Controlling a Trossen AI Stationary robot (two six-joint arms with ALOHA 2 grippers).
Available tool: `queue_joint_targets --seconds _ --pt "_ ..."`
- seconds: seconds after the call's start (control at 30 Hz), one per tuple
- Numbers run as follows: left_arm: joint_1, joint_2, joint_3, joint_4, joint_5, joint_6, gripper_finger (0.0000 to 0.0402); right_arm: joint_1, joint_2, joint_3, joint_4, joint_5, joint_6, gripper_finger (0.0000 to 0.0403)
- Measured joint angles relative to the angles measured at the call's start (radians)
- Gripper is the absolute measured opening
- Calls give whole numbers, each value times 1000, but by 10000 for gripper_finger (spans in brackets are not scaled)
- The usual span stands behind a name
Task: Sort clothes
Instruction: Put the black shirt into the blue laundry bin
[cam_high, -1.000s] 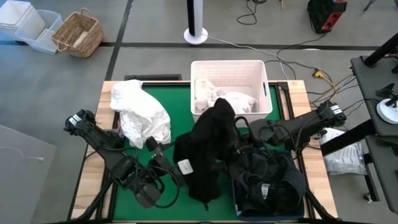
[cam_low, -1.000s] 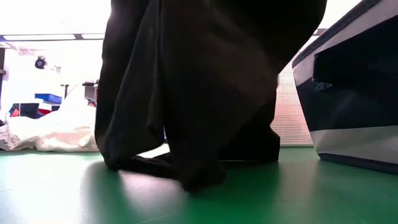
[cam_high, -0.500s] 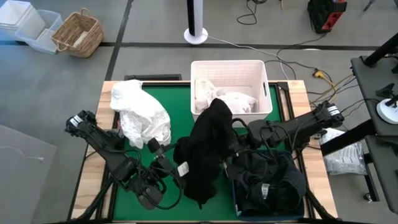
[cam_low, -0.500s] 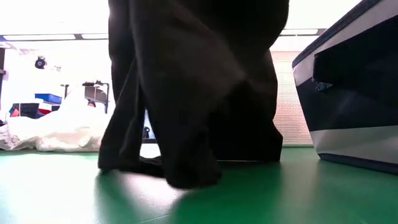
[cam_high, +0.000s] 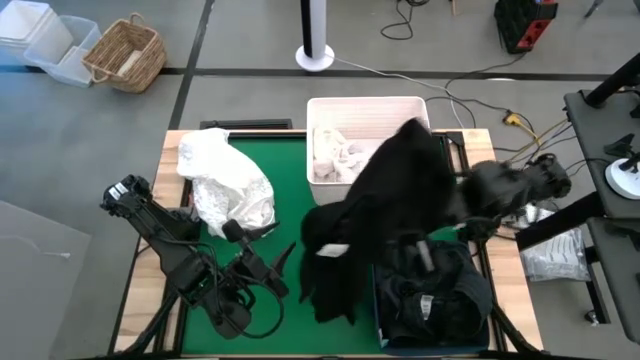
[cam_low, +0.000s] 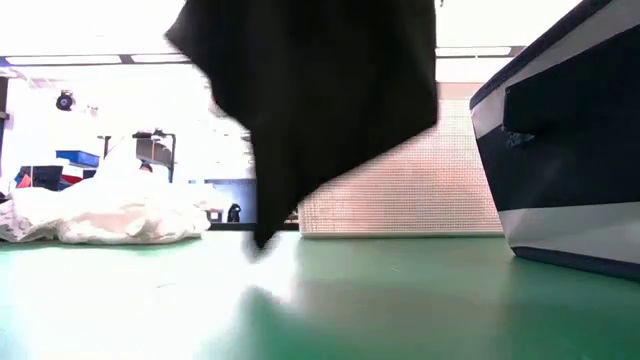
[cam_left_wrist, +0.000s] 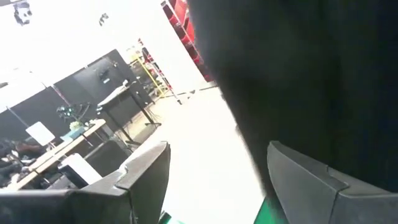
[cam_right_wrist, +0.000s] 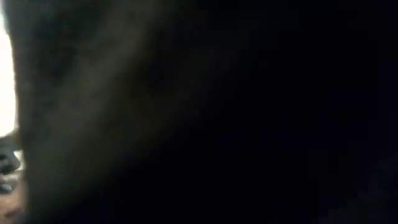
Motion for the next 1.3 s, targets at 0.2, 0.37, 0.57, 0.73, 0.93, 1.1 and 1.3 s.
queue_joint_targets --seconds 0.2,0.37,0.57,0.73,0.93,1.1,1.3 --pt "0 -9 0 -20 1 30 245 39 -30 108 -83 -1 -83 15" --pt "0 -9 0 -31 1 31 245 103 -22 263 -312 0 -131 14" --pt "0 -8 0 -34 -1 31 245 204 7 465 -620 24 -131 14" --pt "0 -8 0 -34 -37 31 245 332 13 556 -739 309 -234 13" --pt "0 -8 0 -34 -70 30 245 483 20 659 -1013 847 -292 13" --pt "0 -8 0 -34 -76 20 245 587 22 659 -1095 1068 -292 13" --pt "2 -8 0 -33 -76 10 245 688 32 655 -1103 1053 -270 13"
